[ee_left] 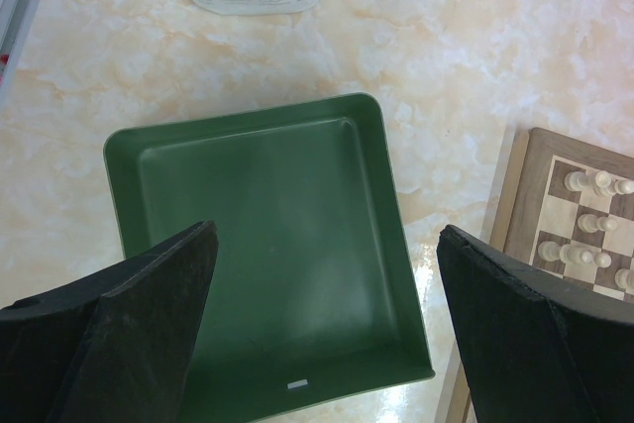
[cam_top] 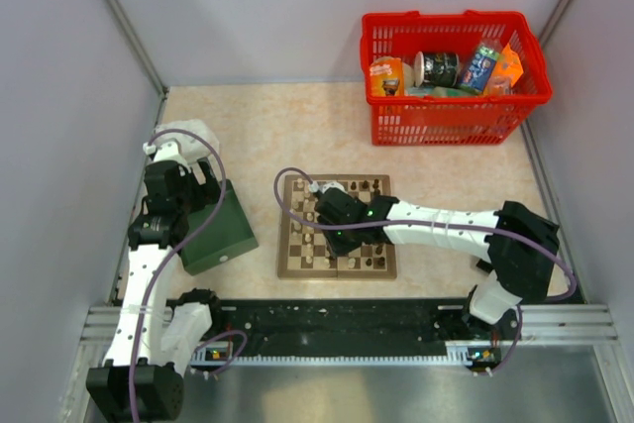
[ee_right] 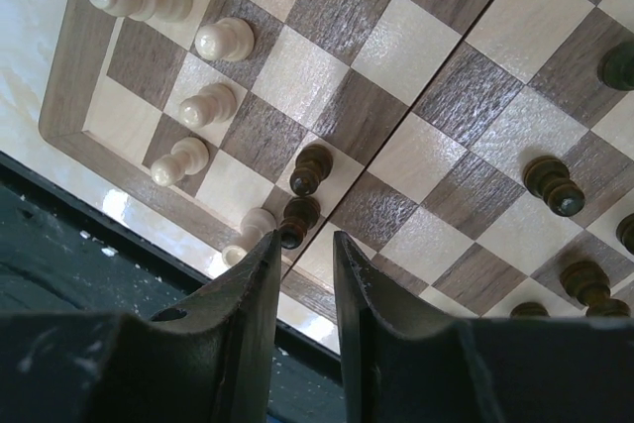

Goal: Set up the chess pieces on the board

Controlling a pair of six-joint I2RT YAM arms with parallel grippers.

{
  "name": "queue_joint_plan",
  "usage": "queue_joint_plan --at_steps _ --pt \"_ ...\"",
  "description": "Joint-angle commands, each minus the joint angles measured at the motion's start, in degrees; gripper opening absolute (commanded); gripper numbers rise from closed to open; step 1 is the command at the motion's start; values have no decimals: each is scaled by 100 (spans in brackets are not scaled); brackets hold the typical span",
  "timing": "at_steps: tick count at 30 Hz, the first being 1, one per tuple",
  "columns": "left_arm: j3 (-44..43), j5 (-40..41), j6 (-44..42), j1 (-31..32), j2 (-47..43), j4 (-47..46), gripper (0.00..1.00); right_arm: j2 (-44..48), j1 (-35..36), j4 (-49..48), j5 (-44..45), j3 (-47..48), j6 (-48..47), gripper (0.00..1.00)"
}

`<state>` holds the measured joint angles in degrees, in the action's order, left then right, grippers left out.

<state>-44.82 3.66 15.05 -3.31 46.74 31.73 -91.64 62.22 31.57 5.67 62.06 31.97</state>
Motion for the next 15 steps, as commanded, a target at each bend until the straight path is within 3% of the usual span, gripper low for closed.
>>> queue_joint_plan --at_steps 1,15 --pt "-9 -41 -2 6 -86 -52 98 -56 107 -283 -101 219 20 28" --pt "-1 -41 -2 -3 -86 -61 98 -214 115 -309 -110 227 -15 28"
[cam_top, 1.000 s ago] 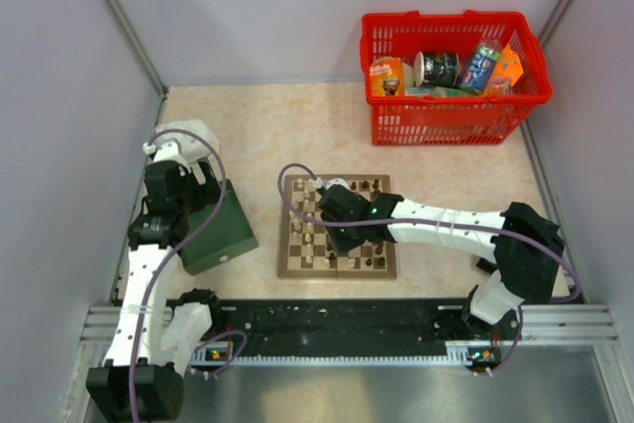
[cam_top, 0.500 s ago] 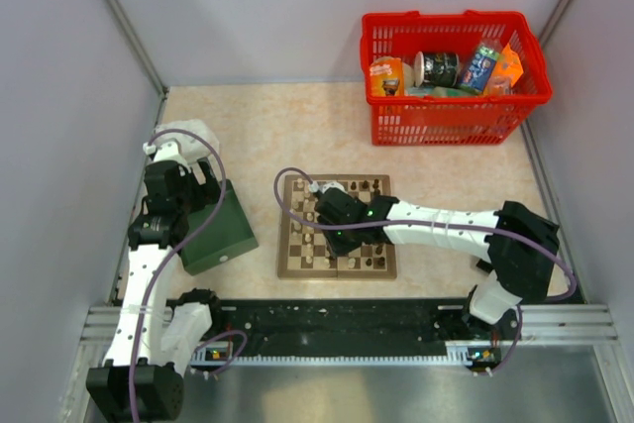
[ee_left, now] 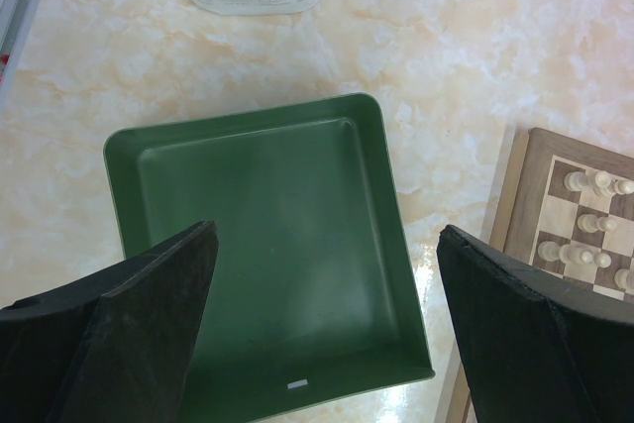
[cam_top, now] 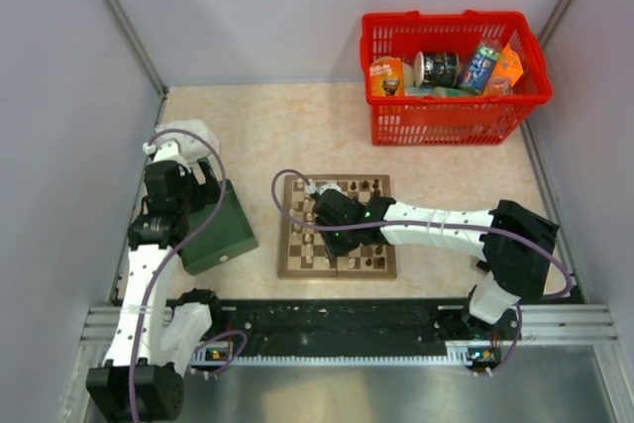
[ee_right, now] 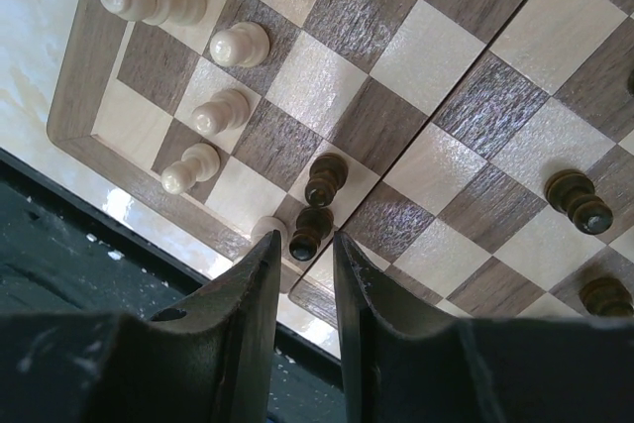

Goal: Set up the chess pieces on the board

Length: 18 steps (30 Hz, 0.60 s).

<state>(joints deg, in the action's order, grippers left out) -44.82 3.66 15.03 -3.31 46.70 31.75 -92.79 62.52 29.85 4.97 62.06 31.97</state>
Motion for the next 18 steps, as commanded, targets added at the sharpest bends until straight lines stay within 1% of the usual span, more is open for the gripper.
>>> queue_joint_plan --at_steps 1,13,18 --pt "-1 -41 -8 -3 -91 -55 98 -116 76 -120 -32 227 -15 28" --pt "-1 -23 0 -3 -64 -46 98 -187 85 -75 -14 236 -33 27" --pt "-1 -23 0 -3 -73 -55 98 -116 85 -5 109 236 -24 19"
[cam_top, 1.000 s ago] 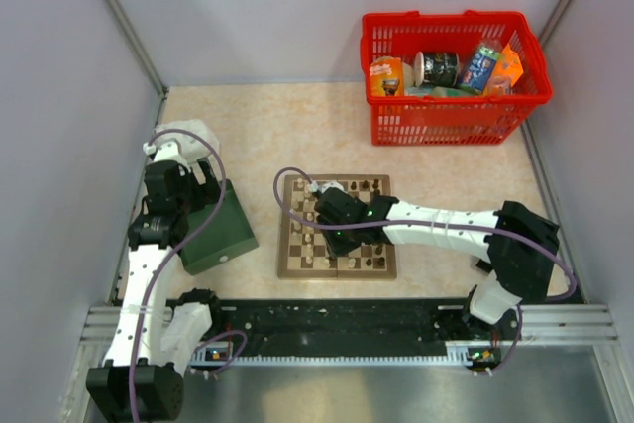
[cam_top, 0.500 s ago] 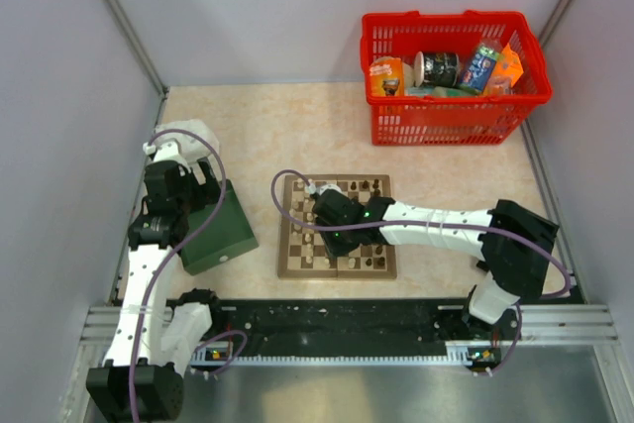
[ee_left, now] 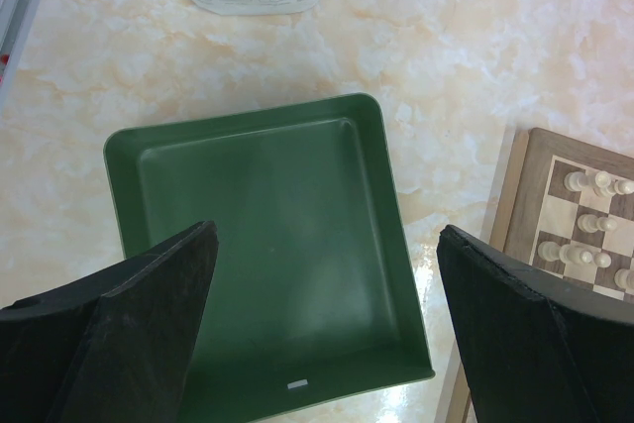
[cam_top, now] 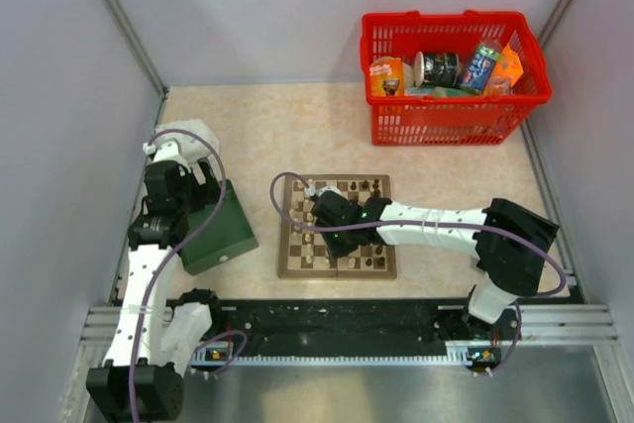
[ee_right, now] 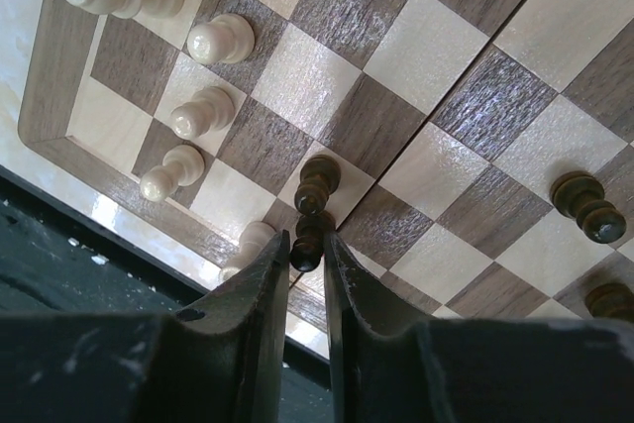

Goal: Set up the chess pieces on the board

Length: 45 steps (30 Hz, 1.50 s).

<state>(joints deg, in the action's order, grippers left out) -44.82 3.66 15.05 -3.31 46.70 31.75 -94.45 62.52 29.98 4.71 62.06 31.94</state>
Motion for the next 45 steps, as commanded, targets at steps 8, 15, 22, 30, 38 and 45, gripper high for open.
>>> queue_joint_plan --at_steps 8,15,22,30,38,45 --pt "-1 -23 7 -3 -64 -55 98 418 76 429 820 289 14 15" --pt "-1 -32 7 -3 -55 -55 98 954 -99 579 962 -27 242 15" --pt "-1 -41 7 -3 -47 -46 98 1412 -433 641 865 -510 374 15" --pt "-1 -50 7 -3 -38 -55 98 1579 -566 641 777 -827 453 15" --pt "-1 -50 7 -3 -38 -46 98 1500 -601 615 751 -924 436 15" --pt "-1 -41 7 -3 -38 -46 98 1412 -618 474 715 -986 435 15"
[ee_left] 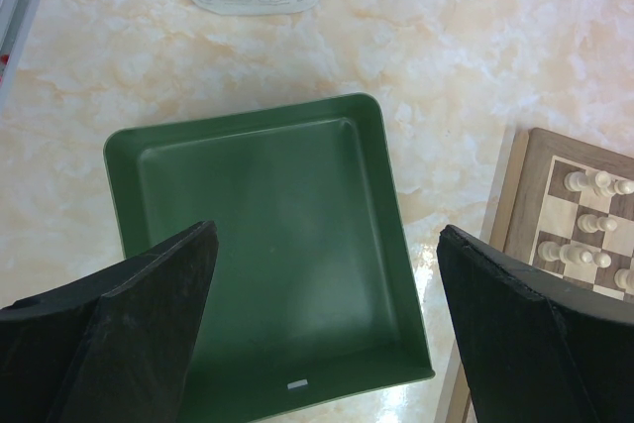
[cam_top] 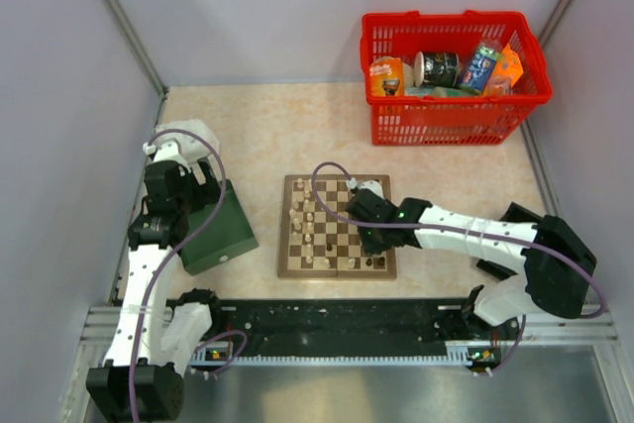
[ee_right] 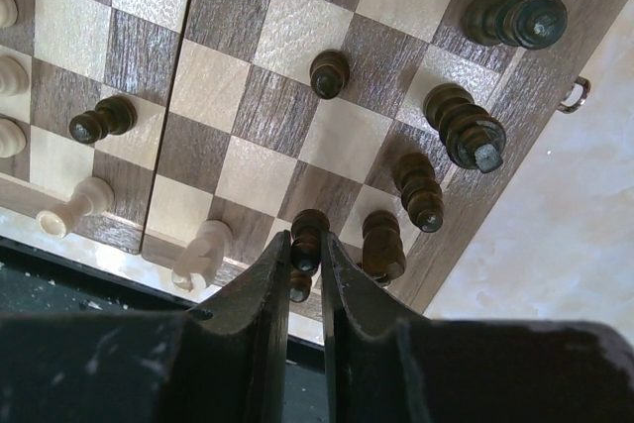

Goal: Set up the chess pieces on the board

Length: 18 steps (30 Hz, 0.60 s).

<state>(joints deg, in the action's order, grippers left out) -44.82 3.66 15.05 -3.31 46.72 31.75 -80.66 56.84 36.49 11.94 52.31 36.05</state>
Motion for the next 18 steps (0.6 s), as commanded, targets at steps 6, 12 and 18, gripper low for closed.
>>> queue_joint_plan --at_steps 6,12,18 --pt "-1 -50 7 -3 -40 -46 98 -55 -50 -291 36 7 16 16" --pt "-1 -50 7 -3 -40 -46 98 -134 -50 -300 10 16 25 16" --pt "-9 -50 7 -3 -40 -55 98 -239 -50 -309 36 -37 33 16"
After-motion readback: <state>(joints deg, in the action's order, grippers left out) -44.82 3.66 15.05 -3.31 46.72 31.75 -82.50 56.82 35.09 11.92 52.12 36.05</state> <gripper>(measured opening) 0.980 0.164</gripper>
